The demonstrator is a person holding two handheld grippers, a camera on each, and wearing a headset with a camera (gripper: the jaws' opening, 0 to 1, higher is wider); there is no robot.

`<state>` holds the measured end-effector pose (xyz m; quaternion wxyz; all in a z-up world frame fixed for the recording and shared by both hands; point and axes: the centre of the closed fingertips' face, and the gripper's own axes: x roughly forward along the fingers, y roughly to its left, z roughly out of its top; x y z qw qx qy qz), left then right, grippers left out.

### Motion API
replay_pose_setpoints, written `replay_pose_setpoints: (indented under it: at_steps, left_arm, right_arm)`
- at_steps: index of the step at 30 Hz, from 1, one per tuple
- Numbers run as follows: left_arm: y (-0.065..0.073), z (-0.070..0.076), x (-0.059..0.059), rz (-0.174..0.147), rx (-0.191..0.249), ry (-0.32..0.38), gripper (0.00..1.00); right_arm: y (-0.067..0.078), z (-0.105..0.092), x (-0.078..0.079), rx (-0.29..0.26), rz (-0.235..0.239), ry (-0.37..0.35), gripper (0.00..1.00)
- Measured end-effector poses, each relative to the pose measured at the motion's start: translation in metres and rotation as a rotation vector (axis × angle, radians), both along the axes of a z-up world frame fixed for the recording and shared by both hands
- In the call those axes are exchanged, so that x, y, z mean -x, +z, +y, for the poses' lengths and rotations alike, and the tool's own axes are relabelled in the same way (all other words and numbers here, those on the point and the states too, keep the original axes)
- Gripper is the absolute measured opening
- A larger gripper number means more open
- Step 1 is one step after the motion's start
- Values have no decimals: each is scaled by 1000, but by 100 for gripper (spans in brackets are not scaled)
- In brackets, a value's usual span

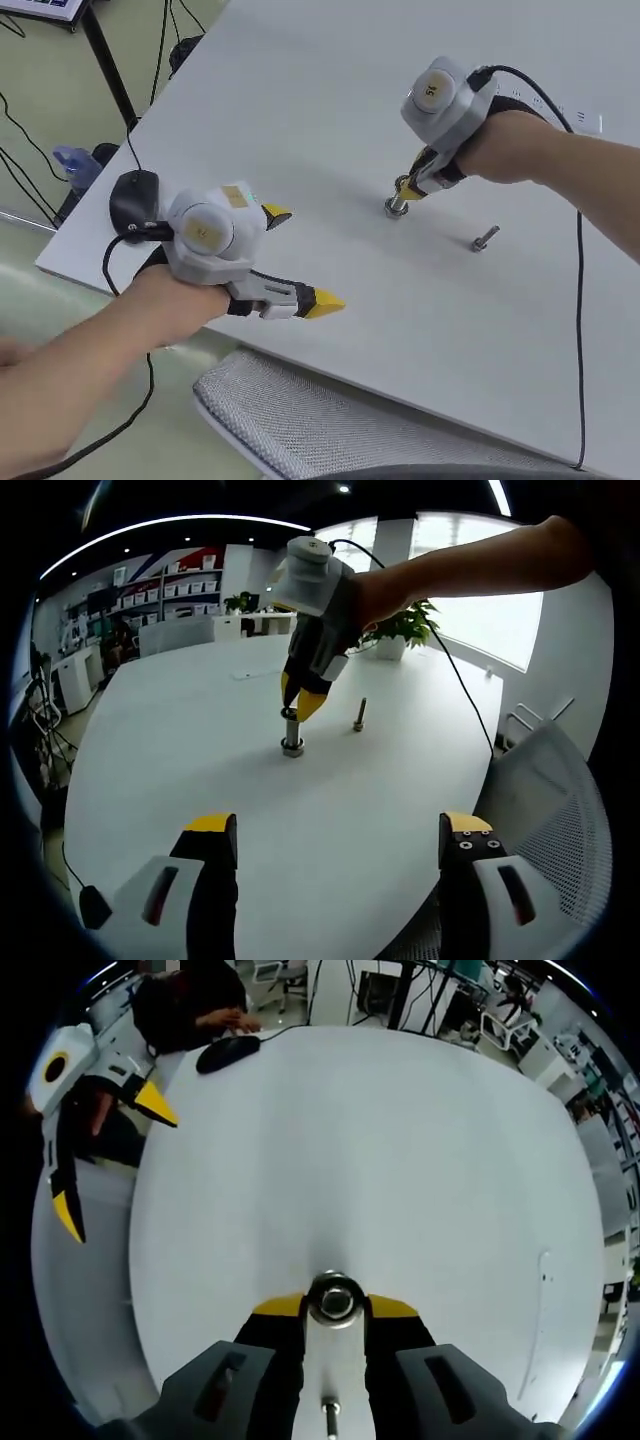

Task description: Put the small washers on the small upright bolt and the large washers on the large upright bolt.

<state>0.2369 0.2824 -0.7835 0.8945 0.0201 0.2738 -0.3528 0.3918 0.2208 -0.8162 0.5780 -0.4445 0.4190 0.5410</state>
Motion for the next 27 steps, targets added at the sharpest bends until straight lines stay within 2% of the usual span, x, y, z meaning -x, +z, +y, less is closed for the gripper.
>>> replay_pose_setpoints:
  at_steps: [9,14,24,27]
  left_arm:
    - [-1,3,0,0,-1,5,82]
    - [-2,2,1,4,1,4,82]
    - [-4,3,2,9,-5,0,82]
    - [-5,4,3,10,-5,1,82]
  right_arm:
    - [-15,1,-7,16,5,6,22]
    - [-18,-1,-9,27,12,7,22]
    - [-37,1,-11,49,18,6,22]
    - [-36,1,-9,45,23,0,22]
